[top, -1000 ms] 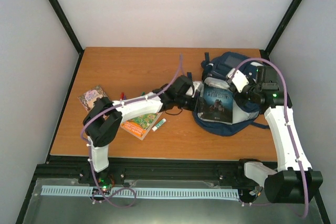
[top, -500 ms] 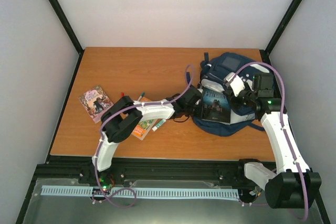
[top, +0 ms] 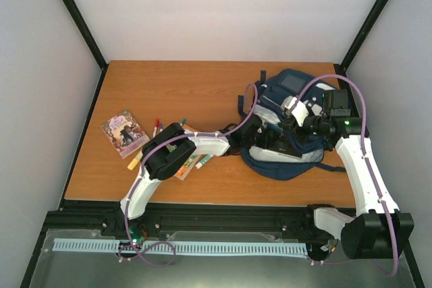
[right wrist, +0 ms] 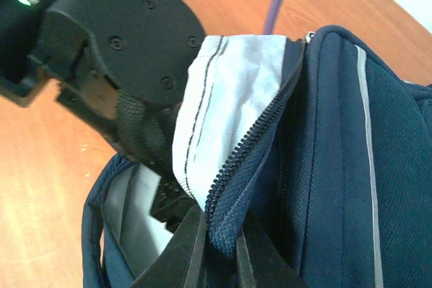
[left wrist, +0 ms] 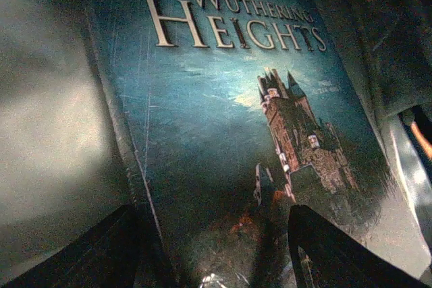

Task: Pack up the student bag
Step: Place the book in the student bag, then adjust the book at the center of the board.

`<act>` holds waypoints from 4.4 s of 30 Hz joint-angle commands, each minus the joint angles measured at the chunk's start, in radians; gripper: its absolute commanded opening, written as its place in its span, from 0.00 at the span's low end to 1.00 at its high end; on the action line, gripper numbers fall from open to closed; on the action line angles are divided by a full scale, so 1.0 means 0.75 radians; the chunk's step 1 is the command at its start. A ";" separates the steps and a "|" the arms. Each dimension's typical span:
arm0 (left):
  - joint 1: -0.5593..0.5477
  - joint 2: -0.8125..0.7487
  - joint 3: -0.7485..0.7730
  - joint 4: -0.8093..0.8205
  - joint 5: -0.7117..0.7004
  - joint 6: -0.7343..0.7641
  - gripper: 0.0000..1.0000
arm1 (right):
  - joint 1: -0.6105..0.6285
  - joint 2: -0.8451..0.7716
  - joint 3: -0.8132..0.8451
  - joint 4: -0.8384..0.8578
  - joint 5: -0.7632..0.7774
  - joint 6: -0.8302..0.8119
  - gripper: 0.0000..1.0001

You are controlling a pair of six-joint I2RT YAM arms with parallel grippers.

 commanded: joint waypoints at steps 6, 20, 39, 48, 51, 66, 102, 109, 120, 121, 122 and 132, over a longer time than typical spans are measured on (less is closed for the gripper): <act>0.001 -0.085 -0.186 0.512 -0.112 0.059 0.68 | 0.038 -0.212 -0.035 0.014 -0.148 -0.002 0.03; -0.120 -0.593 -0.679 0.356 -0.127 -0.001 0.68 | 0.038 -0.317 -0.167 0.331 0.271 0.378 0.04; -0.341 -0.180 -0.266 -0.032 -0.346 0.322 0.01 | 0.038 -0.441 -0.111 0.239 0.005 0.285 0.05; -0.338 -0.088 -0.160 -0.006 -0.551 0.509 0.01 | 0.038 -0.454 -0.082 0.181 -0.142 0.271 0.07; -0.332 -0.074 -0.147 0.057 -0.619 0.541 0.01 | 0.038 -0.460 -0.078 0.161 -0.179 0.256 0.07; -0.184 0.062 0.032 0.261 -0.591 0.553 0.02 | 0.038 -0.429 -0.157 0.153 -0.116 0.232 0.06; -0.177 -0.990 -0.761 -0.425 -0.507 0.163 0.74 | 0.037 -0.332 -0.316 0.089 0.181 -0.046 0.12; -0.025 -1.267 -0.845 -0.748 -0.626 0.038 0.91 | 0.039 -0.335 -0.395 -0.142 0.177 -0.329 0.14; 0.521 -1.413 -1.002 -0.841 -0.160 -0.046 0.96 | 0.038 -0.238 -0.171 -0.384 -0.019 -0.456 0.61; 0.569 -1.406 -1.009 -0.840 -0.131 -0.044 0.96 | 0.039 -0.215 -0.125 -0.363 -0.102 -0.400 0.64; 0.623 -1.399 -1.015 -0.840 -0.110 -0.045 0.97 | 0.045 -0.192 -0.092 -0.316 -0.175 -0.329 0.66; 0.849 -1.336 -1.069 -0.802 -0.061 -0.026 1.00 | 0.647 0.181 0.013 0.187 0.086 0.191 0.60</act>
